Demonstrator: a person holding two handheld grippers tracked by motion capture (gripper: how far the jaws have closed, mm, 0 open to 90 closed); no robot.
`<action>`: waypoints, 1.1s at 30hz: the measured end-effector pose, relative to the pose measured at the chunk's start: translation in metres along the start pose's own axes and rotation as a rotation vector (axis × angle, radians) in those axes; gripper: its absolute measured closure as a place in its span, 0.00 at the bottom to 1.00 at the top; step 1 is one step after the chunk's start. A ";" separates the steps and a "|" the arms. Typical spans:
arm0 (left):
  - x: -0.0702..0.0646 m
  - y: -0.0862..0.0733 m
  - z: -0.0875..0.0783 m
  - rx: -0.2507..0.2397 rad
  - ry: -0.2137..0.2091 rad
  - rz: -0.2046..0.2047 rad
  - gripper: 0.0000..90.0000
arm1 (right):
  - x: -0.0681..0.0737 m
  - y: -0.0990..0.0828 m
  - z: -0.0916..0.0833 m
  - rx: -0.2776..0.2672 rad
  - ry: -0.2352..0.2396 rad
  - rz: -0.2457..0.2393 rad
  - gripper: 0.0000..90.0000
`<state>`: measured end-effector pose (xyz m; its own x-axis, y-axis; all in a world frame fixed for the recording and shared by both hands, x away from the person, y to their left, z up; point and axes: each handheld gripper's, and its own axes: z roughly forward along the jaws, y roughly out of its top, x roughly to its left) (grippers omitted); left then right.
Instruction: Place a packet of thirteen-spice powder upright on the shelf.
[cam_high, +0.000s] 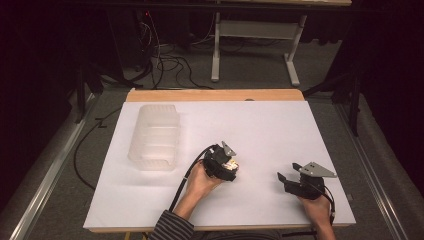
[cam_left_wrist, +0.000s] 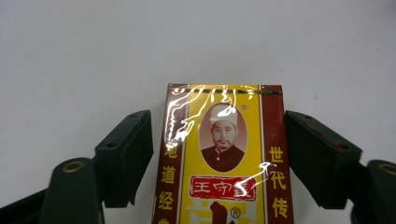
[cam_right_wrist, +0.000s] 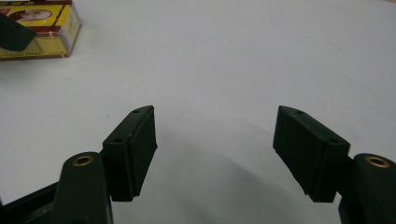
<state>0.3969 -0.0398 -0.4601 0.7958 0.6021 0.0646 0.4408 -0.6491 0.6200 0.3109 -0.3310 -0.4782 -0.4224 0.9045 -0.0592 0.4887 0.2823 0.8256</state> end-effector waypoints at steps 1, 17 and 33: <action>-0.001 0.000 0.001 0.000 0.000 0.009 0.31 | 0.000 0.000 0.000 -0.002 0.001 -0.005 0.34; 0.000 0.000 0.002 -0.009 -0.009 0.014 0.36 | 0.002 0.000 -0.001 -0.007 0.004 -0.010 0.34; 0.004 0.002 -0.030 -0.154 0.025 -0.004 0.37 | 0.001 -0.001 -0.002 -0.019 -0.004 0.001 0.34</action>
<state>0.3881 -0.0249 -0.4352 0.7828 0.6172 0.0799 0.3735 -0.5686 0.7329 0.3091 -0.3313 -0.4781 -0.4190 0.9060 -0.0601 0.4746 0.2750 0.8361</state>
